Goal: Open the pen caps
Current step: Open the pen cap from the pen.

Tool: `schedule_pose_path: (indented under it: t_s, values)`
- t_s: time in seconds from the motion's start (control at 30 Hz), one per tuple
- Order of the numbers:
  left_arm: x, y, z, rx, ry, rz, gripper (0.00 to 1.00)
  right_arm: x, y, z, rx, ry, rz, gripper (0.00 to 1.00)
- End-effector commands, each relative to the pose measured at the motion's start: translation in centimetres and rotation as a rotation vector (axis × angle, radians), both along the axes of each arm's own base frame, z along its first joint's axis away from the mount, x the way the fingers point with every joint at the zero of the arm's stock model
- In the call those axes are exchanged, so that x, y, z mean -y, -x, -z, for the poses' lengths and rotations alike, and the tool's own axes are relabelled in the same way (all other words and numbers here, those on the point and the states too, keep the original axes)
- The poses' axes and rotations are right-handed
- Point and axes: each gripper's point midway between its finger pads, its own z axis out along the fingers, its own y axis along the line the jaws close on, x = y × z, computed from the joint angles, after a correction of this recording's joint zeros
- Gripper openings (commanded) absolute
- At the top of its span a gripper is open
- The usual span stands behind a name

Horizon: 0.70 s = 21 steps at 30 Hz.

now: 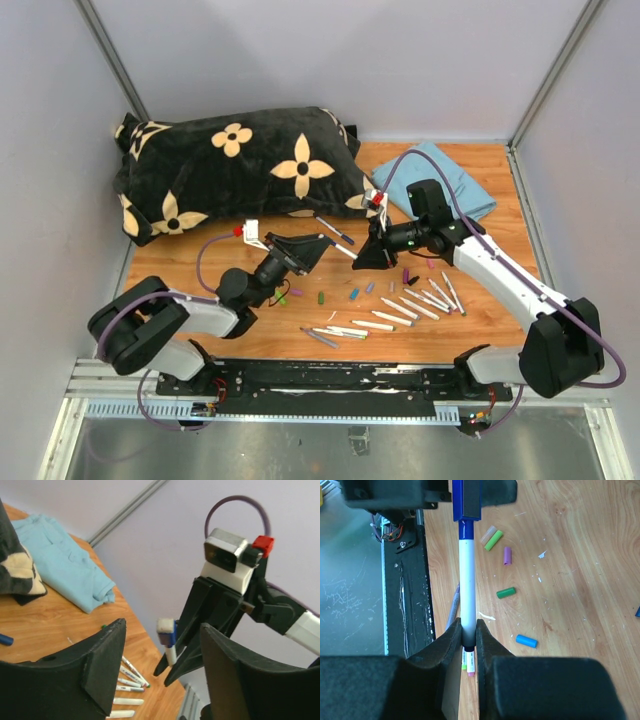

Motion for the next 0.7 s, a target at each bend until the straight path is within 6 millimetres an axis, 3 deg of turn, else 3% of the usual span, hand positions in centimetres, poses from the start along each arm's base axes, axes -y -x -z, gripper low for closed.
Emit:
schedule_pose_path:
  t_s: [0.0, 0.13, 0.43, 0.67]
  values:
    - [0.7, 0.5, -2.6, 0.068, 0.106, 0.042, 0.59, 0.1, 0.1, 0.0, -0.017, -0.018, -0.003, 0.01]
    - [1.3, 0.4, -2.2, 0.06, 0.114, 0.06, 0.47, 0.1, 0.1, 0.2, -0.023, -0.017, -0.004, 0.01]
    - [1.0, 0.0, -2.8, 0.069, 0.116, 0.029, 0.55, 0.1, 0.1, 0.5, -0.03, -0.013, -0.006, 0.01]
    - [1.0, -0.3, -3.3, 0.071, 0.124, 0.017, 0.44, 0.0, 0.3, 0.7, -0.036, -0.012, -0.015, 0.01]
